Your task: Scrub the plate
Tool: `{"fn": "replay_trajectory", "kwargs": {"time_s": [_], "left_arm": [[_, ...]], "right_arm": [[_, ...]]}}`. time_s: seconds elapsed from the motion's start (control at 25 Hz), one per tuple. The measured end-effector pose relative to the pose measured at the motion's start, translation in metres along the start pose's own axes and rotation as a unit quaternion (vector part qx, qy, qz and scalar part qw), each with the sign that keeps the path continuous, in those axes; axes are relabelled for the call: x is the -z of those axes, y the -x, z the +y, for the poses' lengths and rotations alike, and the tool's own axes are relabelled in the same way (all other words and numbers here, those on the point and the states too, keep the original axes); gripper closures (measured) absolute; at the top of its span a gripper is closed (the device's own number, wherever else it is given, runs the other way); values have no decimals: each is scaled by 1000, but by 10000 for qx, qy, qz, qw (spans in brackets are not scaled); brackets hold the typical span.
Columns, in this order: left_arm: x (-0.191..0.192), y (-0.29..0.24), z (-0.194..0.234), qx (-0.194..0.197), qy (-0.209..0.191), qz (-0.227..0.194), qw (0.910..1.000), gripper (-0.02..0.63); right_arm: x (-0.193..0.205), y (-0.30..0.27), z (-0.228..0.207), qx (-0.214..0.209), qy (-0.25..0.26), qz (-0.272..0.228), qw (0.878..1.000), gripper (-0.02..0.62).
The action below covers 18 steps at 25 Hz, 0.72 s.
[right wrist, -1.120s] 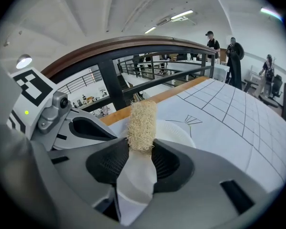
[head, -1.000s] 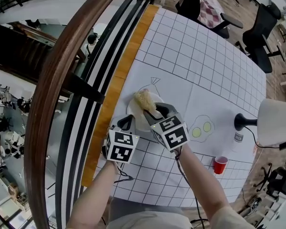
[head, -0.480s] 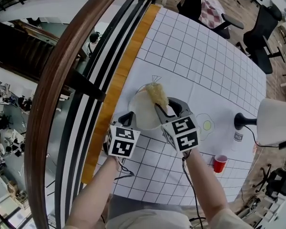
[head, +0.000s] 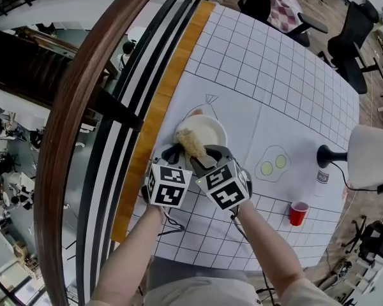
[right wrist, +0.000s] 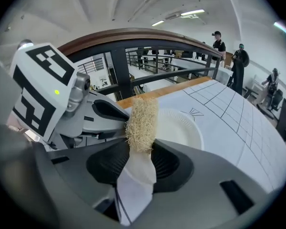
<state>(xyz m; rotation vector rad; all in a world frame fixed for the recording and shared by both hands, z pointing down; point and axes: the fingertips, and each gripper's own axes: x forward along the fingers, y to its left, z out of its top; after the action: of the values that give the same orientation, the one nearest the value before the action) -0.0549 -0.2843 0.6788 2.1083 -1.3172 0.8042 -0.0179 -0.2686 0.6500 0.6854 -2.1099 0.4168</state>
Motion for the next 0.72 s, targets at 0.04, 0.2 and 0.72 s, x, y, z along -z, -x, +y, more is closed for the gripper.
{"fn": "replay_trajectory", "kwargs": {"time_s": [0.04, 0.2, 0.72], "left_arm": [[0, 0, 0, 0, -1, -13, 10000, 594], [0, 1, 0, 45, 26, -26, 10000, 594], [1, -1, 1, -56, -69, 7, 10000, 594]], "right_arm": [[2, 0, -1, -2, -39, 10, 10000, 449], [12, 5, -17, 190, -381, 23, 9991, 454], [27, 64, -90, 1568, -1072, -679, 9794, 456]]}}
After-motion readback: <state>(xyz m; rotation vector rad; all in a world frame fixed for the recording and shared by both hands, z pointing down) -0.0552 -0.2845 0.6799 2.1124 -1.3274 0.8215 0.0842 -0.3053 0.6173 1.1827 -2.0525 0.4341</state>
